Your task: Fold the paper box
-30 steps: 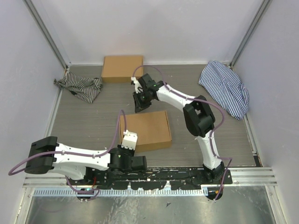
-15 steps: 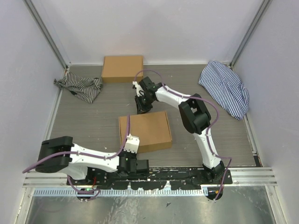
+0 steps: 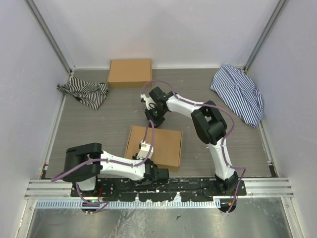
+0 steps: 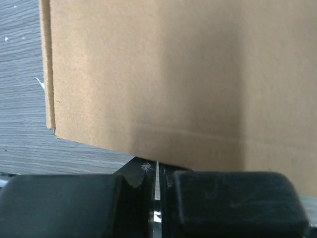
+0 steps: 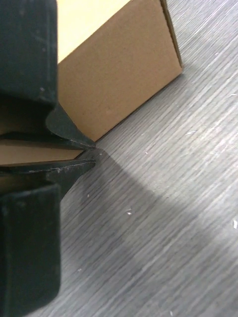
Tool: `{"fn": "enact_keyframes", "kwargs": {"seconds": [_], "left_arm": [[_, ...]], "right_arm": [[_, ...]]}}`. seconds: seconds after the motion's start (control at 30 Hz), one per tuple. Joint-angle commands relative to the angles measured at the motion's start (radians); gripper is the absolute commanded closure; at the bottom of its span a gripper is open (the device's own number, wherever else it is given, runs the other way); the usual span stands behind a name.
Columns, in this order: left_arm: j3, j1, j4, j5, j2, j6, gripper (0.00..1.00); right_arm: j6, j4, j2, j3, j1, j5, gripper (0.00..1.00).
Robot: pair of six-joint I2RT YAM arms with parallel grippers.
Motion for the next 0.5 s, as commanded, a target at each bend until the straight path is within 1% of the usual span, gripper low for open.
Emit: {"fn": "enact_keyframes", "kwargs": {"seconds": [0.0, 0.17, 0.23, 0.27, 0.37, 0.47], "left_arm": [[-0.029, 0.055, 0.041, -0.062, -0.050, 0.018, 0.89], [0.036, 0.058, 0.094, -0.082, -0.032, 0.116, 0.88], [0.076, 0.057, 0.125, -0.075, 0.003, 0.154, 0.87], [0.098, 0.058, 0.139, -0.070, 0.018, 0.170, 0.87], [0.157, 0.058, 0.135, -0.076, 0.065, 0.183, 0.87], [0.175, 0.065, 0.124, -0.081, 0.091, 0.184, 0.87]], "right_arm": [[-0.036, -0.049, -0.061, -0.012, 0.027, -0.023, 0.81], [-0.027, -0.054, -0.040, 0.065, 0.028, 0.009, 0.81], [-0.024, -0.066, -0.017, 0.124, 0.026, 0.019, 0.81], [-0.023, -0.080, 0.000, 0.180, 0.024, 0.021, 0.81], [-0.023, -0.129, 0.049, 0.298, 0.018, 0.028, 0.81], [-0.011, -0.142, 0.067, 0.353, 0.002, 0.045, 0.81]]}}
